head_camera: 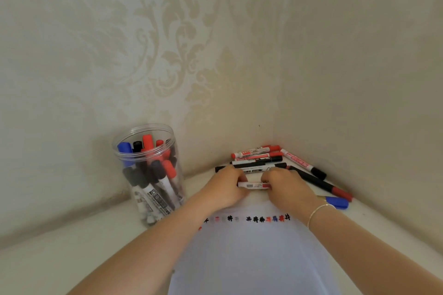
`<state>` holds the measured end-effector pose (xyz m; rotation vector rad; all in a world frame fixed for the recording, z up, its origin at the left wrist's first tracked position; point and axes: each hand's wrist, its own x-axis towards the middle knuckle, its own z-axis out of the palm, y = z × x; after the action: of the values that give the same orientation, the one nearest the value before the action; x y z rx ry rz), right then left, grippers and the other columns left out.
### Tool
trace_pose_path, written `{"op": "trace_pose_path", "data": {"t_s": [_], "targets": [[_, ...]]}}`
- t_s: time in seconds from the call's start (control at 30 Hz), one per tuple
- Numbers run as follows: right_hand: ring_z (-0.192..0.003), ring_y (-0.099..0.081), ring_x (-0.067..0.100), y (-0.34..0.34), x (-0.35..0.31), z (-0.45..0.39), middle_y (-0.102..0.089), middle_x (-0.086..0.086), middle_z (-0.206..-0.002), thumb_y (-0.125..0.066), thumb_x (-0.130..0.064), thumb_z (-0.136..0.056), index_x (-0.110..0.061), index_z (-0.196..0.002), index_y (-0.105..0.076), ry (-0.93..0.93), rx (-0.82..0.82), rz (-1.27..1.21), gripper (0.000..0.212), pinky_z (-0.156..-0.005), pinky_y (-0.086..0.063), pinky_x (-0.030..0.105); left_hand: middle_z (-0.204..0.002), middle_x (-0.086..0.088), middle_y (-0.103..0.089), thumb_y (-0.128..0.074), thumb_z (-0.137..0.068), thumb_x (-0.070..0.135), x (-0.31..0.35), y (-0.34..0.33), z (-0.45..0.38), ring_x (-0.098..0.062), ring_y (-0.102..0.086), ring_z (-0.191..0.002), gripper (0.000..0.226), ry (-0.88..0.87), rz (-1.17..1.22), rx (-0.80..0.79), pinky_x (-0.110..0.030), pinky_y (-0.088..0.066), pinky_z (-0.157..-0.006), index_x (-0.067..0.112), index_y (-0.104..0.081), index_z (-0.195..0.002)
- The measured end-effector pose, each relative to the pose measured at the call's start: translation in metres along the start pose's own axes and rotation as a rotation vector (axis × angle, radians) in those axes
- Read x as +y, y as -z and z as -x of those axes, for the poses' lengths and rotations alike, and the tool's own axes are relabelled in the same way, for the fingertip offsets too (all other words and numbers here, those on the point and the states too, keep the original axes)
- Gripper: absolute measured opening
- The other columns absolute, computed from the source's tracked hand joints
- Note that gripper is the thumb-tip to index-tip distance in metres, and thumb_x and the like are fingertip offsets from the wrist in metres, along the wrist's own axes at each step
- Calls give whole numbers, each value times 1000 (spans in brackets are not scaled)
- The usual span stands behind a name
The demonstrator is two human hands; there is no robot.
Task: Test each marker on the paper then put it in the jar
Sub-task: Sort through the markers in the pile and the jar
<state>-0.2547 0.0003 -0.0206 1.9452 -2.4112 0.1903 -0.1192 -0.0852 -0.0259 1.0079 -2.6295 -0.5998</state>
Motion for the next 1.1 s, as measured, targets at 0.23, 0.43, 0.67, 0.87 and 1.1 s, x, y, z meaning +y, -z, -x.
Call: {"op": "trace_pose_path", "data": {"t_s": [0.23, 0.43, 0.67, 0.87, 1.1], "targets": [[-79, -55, 26, 18, 4, -13, -60, 9, -87, -62, -7, -79, -6, -92, -58, -77, 451, -467, 14, -68, -43, 35, -108, 6, -65, -78, -78, 20, 16, 20, 3, 0, -63, -93, 48, -65, 716, 177, -12, -47, -81, 21, -52, -119], [-42, -38, 15, 40, -25, -15, -49, 8, -56, -57, 1, -82, -10, -67, -45, -288, 186, -1664, 22, -43, -41, 24, -74, 12, -61, -53, -97, 19, 17, 26, 20, -2, -55, -64, 11, -118, 691, -55, -21, -46, -67, 29, -58, -98], [-53, -49, 29, 33, -40, -15, -46, 14, -62, -65, -10, -82, -9, -70, -48, -114, -209, -1714, 21, -58, -45, 37, -52, 9, -55, -52, -94, 40, 13, 35, 36, -4, -53, -56, 37, -56, 566, -80, -21, -43, -70, 16, -59, -67], [-49, -54, 31, 58, -37, -4, -32, 6, -46, -48, -14, -90, -4, -72, -51, 67, -399, -1632, 20, -51, -35, 34, -71, 8, -68, -47, -96, 33, 16, 52, 45, -13, -67, -72, 24, -113, 853, -160, -20, -48, -81, 19, -63, -83], [-39, -51, 26, 65, -42, -6, -32, 5, -42, -42, -15, -91, -3, -74, -53, 100, -431, -1575, 23, -48, -29, 31, -58, -10, -40, -51, -90, 36, 12, 52, 41, -18, -66, -70, 49, -127, 1042, -186, -18, -48, -72, 23, -52, -43]]}}
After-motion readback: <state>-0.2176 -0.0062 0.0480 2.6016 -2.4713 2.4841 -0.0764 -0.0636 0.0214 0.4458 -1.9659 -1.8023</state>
